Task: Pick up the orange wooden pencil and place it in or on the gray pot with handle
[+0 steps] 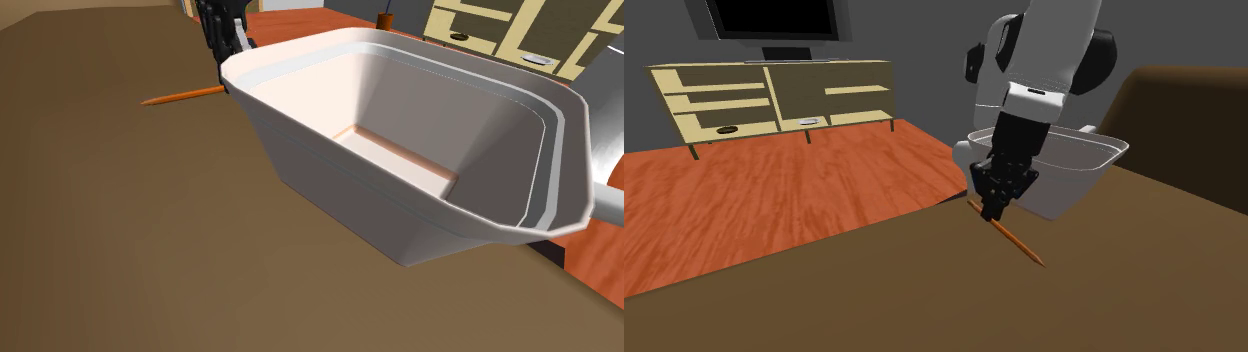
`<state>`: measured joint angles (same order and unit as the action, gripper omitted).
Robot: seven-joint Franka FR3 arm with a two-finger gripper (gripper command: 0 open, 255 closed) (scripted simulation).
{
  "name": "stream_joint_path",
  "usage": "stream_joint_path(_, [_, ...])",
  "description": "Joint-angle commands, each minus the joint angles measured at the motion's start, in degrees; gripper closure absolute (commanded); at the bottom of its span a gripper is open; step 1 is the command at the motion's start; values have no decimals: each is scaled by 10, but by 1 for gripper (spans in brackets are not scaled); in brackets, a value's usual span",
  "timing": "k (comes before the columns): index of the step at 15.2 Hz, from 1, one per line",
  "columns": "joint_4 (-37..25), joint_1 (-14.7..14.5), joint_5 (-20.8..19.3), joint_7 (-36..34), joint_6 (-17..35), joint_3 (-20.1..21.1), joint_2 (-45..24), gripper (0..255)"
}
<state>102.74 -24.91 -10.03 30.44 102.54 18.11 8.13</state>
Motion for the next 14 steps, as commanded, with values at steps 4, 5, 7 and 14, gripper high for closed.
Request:
stream_joint_path(4, [-47, 0, -1, 5, -40, 1, -7, 255])
stream_joint_path(5, [-57, 0, -2, 6, -48, 2, -9, 255])
stream_joint_path(7, [-78, 0, -3, 8, -64, 3, -14, 255])
stream_joint_path(14, [-157, -2, -9, 13, -123, 7, -35, 255])
